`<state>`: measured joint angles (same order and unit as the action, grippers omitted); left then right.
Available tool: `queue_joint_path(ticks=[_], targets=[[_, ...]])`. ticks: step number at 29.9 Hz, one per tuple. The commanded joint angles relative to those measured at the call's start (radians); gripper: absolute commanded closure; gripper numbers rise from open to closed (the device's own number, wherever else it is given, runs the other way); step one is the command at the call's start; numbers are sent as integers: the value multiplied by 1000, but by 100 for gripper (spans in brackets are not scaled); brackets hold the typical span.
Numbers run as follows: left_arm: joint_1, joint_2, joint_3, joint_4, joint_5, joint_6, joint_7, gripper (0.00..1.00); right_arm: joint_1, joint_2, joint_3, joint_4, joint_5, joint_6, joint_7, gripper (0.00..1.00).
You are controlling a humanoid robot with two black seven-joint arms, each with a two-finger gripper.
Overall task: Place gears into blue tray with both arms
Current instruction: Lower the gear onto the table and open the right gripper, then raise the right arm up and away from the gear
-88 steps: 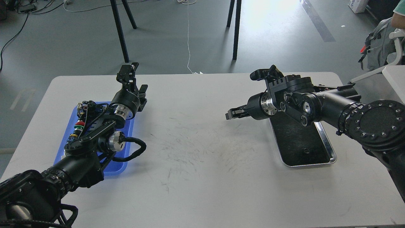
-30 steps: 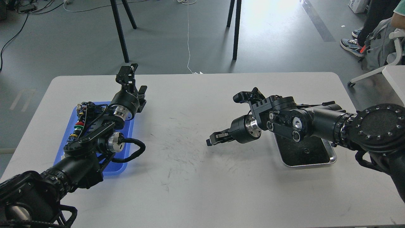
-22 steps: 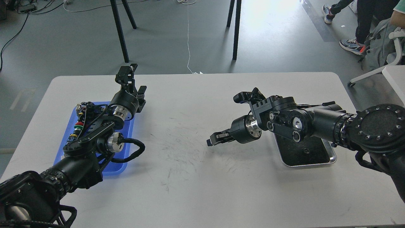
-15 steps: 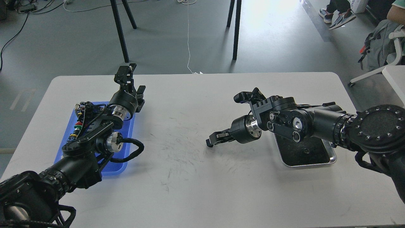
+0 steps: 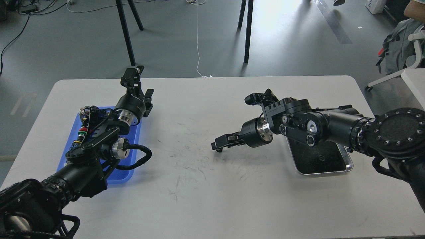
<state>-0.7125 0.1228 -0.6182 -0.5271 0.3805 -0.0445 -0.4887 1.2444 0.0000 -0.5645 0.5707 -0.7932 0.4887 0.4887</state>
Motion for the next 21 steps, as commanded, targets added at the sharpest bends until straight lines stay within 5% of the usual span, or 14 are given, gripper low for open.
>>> queue_joint_path(ticks=[1,12,17,21], targets=[[-2,0,0,-1,0,0,0,2,18,0,-2,1,0,0,0,26],[-4,0,0,-1,0,0,0,2,61,0,-12,-2,-4,0,0,23],[-4,-8,0,-2,0,-20,0,2,52,0,-2,-63,0,0,0,5],[-7,-12,0,-2,1,-26,0,2,43,-24,49,-132,11,0,0,5]])
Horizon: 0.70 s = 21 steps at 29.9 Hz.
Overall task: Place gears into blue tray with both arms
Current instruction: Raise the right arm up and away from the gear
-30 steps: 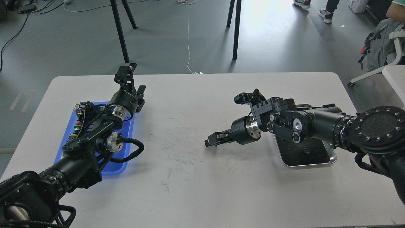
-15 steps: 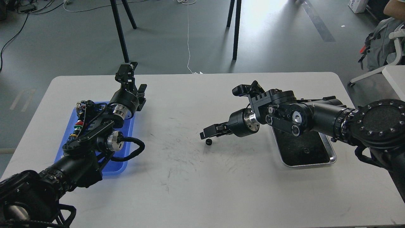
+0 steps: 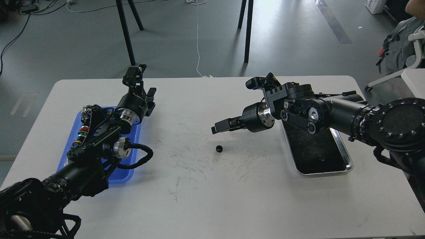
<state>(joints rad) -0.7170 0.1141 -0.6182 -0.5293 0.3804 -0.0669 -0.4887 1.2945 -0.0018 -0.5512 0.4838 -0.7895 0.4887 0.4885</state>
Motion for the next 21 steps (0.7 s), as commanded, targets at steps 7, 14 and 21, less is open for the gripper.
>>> queue_joint_path(ticks=[7,14,21], targets=[[-13,-7,5,0,2,-7,0,2,-60,-53,177,-229,13,0,0,4],[-36,-11,63,0,0,-5,0,2,-70,-90,207,-269,13,0,0,4],[-36,-10,64,-6,2,-7,0,2,-101,-95,319,-399,22,0,0,3]])
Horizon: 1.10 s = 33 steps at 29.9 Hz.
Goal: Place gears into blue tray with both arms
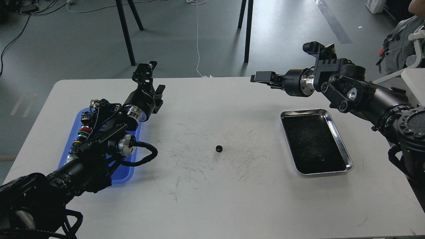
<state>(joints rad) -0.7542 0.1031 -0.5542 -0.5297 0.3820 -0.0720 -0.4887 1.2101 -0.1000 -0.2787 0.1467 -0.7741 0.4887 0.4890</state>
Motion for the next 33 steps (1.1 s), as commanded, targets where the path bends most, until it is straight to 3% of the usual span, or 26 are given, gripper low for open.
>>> queue_joint_path(ticks=[1,21,33], targets=[[1,1,2,-10,0,-2,0,2,-23,5,67,-78,15,0,0,3],[-17,20,161,-70,9,-45,0,2,-64,-29,154,-153,519,0,0,3],[-45,101,281,-233,333,-20,0,2,-61,-52,154,-151,631,0,0,3]])
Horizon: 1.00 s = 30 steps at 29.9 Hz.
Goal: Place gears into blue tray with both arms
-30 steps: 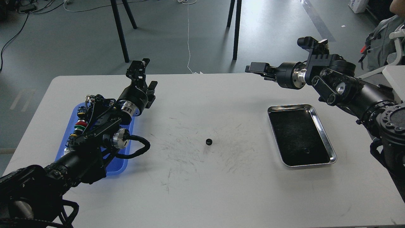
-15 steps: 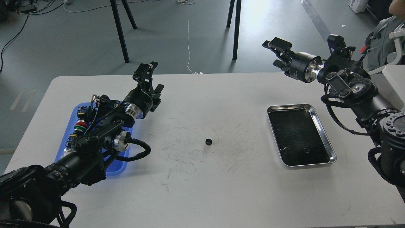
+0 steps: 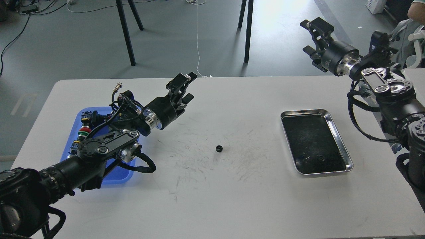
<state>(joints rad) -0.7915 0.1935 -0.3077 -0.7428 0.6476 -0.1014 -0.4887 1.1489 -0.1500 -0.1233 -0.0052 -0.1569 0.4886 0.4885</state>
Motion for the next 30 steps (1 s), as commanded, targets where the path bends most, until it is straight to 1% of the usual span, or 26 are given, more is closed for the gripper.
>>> queue_joint_path(ticks=[1,4,7,15,19,24,30], targets=[[-15,14,57,-26,92,14,0,2,0,-2,-1,1,14,0,0,3],[-32,33,116,-62,191,41,0,2,0,-6,-1,1,14,0,0,3],[-40,40,142,-89,298,97,0,2,5,-8,-1,1,16,0,0,3],[-77,38,262,-96,526,233,0,2,14,-14,-1,1,16,0,0,3],[-84,37,275,-96,633,249,0,2,15,-14,-1,1,16,0,0,3],[-77,34,271,-99,869,278,0,2,17,-14,-1,1,16,0,0,3],[-71,23,274,-124,1013,304,0,3,18,-16,-1,1,14,0,0,3]])
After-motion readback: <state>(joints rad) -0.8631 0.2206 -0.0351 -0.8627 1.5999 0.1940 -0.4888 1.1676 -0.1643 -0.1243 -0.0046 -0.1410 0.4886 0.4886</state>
